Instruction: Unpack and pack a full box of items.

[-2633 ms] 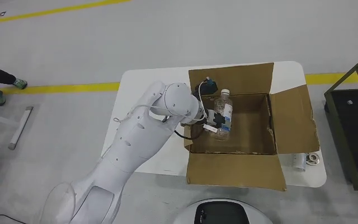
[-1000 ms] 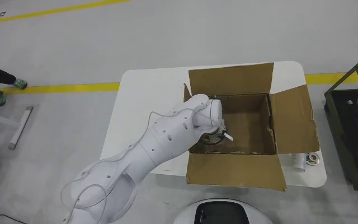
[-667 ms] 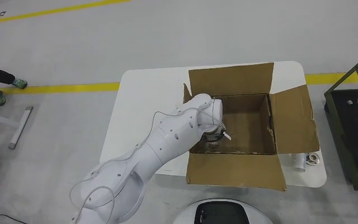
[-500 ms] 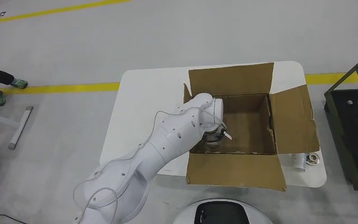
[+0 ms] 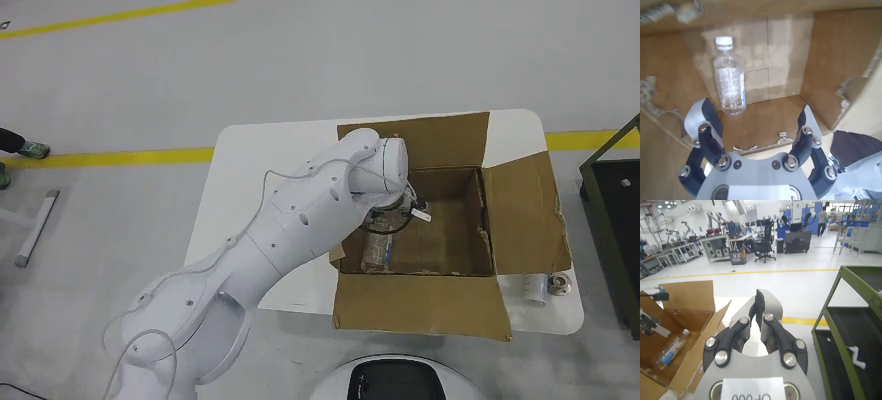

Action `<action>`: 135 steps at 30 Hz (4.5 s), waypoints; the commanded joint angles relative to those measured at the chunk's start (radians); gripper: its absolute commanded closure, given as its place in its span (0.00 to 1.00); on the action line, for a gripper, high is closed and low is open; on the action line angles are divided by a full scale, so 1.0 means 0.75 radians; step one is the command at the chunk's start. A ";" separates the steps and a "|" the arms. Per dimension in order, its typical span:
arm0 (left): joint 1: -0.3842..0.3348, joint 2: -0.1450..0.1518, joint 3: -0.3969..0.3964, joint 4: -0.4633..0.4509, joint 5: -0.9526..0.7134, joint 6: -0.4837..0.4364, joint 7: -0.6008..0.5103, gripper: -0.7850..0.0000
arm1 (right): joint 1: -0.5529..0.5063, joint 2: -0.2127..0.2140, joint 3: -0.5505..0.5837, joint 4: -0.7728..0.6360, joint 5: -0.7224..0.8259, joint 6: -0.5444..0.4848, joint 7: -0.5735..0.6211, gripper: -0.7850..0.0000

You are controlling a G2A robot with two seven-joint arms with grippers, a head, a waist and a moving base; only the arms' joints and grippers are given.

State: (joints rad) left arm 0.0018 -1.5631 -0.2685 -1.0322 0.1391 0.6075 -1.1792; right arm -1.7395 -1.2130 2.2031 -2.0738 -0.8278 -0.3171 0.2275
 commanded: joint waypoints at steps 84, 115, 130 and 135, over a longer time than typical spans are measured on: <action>0.601 0.617 -0.879 -1.084 0.698 -0.010 -0.054 0.00 | 0.421 0.106 -0.494 0.182 -0.204 0.729 1.583 0.59; 0.601 0.617 -0.879 -1.084 0.698 -0.010 -0.054 0.00 | 0.394 0.121 -0.635 0.240 -0.219 0.729 1.524 0.56; 0.601 0.617 -0.879 -1.084 0.698 -0.010 -0.054 0.00 | 0.444 0.129 -0.707 0.287 -0.247 0.711 1.530 0.35; 0.601 0.617 -0.879 -1.084 0.698 -0.010 -0.054 0.00 | 0.454 0.132 -0.722 0.302 -0.252 0.709 1.530 0.36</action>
State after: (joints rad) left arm 0.4529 -1.1000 -0.9277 -1.8450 0.6625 0.6003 -1.2199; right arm -1.4004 -1.1146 1.6634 -1.8494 -1.0159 0.2144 1.3737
